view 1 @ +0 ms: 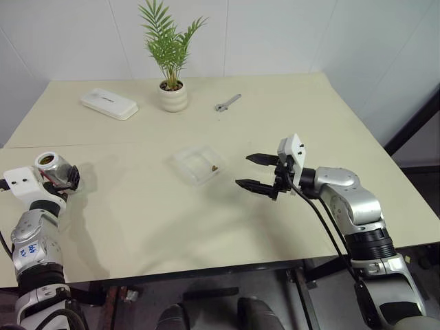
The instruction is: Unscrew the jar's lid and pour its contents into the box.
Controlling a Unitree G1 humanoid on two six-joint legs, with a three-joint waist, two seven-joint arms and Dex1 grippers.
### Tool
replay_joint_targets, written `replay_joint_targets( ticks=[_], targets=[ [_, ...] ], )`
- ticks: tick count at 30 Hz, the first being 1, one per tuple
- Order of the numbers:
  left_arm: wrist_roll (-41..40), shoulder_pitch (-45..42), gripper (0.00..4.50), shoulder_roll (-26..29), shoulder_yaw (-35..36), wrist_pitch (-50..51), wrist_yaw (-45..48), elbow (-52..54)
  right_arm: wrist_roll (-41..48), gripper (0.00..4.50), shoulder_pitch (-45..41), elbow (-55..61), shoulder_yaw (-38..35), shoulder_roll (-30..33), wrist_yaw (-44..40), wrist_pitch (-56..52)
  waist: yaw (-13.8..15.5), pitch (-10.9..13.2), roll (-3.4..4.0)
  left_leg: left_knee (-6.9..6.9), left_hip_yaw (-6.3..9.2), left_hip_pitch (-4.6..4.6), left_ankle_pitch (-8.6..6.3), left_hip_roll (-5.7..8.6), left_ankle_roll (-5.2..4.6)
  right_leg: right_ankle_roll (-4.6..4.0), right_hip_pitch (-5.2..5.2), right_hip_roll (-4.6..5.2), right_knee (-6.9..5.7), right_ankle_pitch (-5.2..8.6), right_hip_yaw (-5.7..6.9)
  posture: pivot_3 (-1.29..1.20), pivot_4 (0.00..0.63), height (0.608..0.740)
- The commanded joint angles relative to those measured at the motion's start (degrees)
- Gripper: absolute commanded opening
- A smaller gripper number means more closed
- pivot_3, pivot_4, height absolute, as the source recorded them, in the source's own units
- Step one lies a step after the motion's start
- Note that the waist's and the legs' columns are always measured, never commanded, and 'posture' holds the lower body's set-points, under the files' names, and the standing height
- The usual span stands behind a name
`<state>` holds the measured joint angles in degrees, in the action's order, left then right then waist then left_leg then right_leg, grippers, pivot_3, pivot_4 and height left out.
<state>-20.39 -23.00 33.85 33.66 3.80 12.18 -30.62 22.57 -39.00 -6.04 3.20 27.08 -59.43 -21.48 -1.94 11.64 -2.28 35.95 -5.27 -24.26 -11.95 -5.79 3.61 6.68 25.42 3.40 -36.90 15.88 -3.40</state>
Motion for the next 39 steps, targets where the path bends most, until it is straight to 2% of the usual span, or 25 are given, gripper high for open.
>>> replay_joint_targets(
  ticks=[1,8,10,13,15,18,22,25,27,31,39],
  targets=[
    [-2.4,5.7,4.48,0.6,2.4,2.7,0.7,9.5,3.6,4.50,1.2,4.8,-3.2,-0.8,-3.4,6.4,-0.2,0.0,0.00,-0.02,-0.01,0.00,-0.02,-0.01,0.02,0.00,0.00,0.00,0.03,0.00,0.00,0.00,0.150,0.740],
    [-3.1,22.3,4.48,1.3,6.1,5.2,3.1,26.3,6.2,4.50,0.8,6.7,-5.7,-1.6,-3.4,10.3,-1.1,-0.1,-0.17,-0.08,-0.02,0.04,-0.04,-0.04,0.05,-0.09,0.00,0.01,0.09,0.02,0.00,0.00,0.150,0.740],
    [-4.6,27.6,4.48,3.0,7.0,6.4,8.1,30.6,8.8,4.50,0.7,7.3,-7.3,-0.5,-4.7,9.1,-1.4,-0.1,-0.23,-0.15,-0.05,0.05,-0.05,-0.03,0.06,-0.18,-0.01,0.06,0.19,0.04,-0.01,0.00,0.150,0.740],
    [-5.2,35.1,4.48,7.6,6.4,4.6,19.2,37.3,12.2,4.50,1.5,8.2,-8.6,3.4,-8.8,5.5,-1.5,-0.2,-0.25,-0.38,-0.05,0.07,-0.20,-0.07,0.32,-1.12,0.01,0.05,0.42,0.45,0.01,0.00,0.150,0.740],
    [-5.8,37.3,4.48,10.6,6.0,3.9,24.8,40.1,12.6,4.50,2.5,8.8,-8.4,5.9,-11.5,5.3,-1.3,-0.2,-0.27,-0.50,-0.06,0.10,-0.21,-0.05,0.34,-1.17,0.00,0.11,0.58,0.47,0.03,0.00,0.150,0.740],
    [-8.5,34.1,4.48,13.0,4.5,-1.8,33.1,42.1,12.4,4.50,3.7,9.7,-8.4,9.2,-14.8,5.9,-1.3,-0.2,-0.25,-0.82,-0.11,0.09,-0.21,-0.03,0.35,-1.32,-0.07,0.13,1.13,0.34,0.04,0.00,0.150,0.740],
    [-9.1,27.5,4.48,17.2,-1.1,0.8,39.0,41.0,10.8,4.50,4.7,8.0,-8.6,13.0,-19.3,7.9,-1.5,-0.2,-0.24,-0.83,-0.17,0.09,-0.20,-0.03,0.32,-1.29,-0.16,0.13,1.29,0.31,0.01,0.00,0.150,0.740],
    [-9.1,23.5,4.48,19.4,-5.9,0.0,45.3,39.3,9.6,4.50,4.2,5.4,-9.2,14.1,-19.5,9.9,-2.2,-0.2,-0.24,-0.88,-0.21,0.11,-0.06,-0.05,0.03,-1.25,-0.14,0.07,1.28,0.34,-0.02,0.00,0.150,0.740],
    [-8.3,22.0,4.48,19.4,-7.8,-0.3,46.7,38.4,8.7,4.50,4.4,5.5,-8.5,14.4,-19.5,10.6,-2.7,-0.2,-0.23,-0.91,-0.21,0.10,-0.07,-0.08,0.04,-1.19,-0.10,0.02,1.25,0.34,-0.02,0.00,0.150,0.740],
    [-7.1,18.6,4.48,18.6,-10.5,-1.1,47.5,36.8,7.2,4.50,4.9,4.1,-8.3,15.5,-20.4,11.4,-3.0,-0.2,-0.23,-0.92,-0.19,0.10,-0.07,-0.12,0.05,-0.42,0.03,-0.06,1.01,0.03,-0.03,0.00,0.150,0.740],
    [-8.0,15.5,4.48,17.4,-10.7,0.7,46.8,36.4,5.7,4.50,7.4,3.2,-10.7,16.8,-16.2,11.6,-2.9,-0.2,-0.23,-0.79,-0.19,0.09,-0.06,-0.10,0.04,-0.54,0.03,-0.05,0.96,0.10,-0.10,0.00,0.150,0.740]
  ],
)
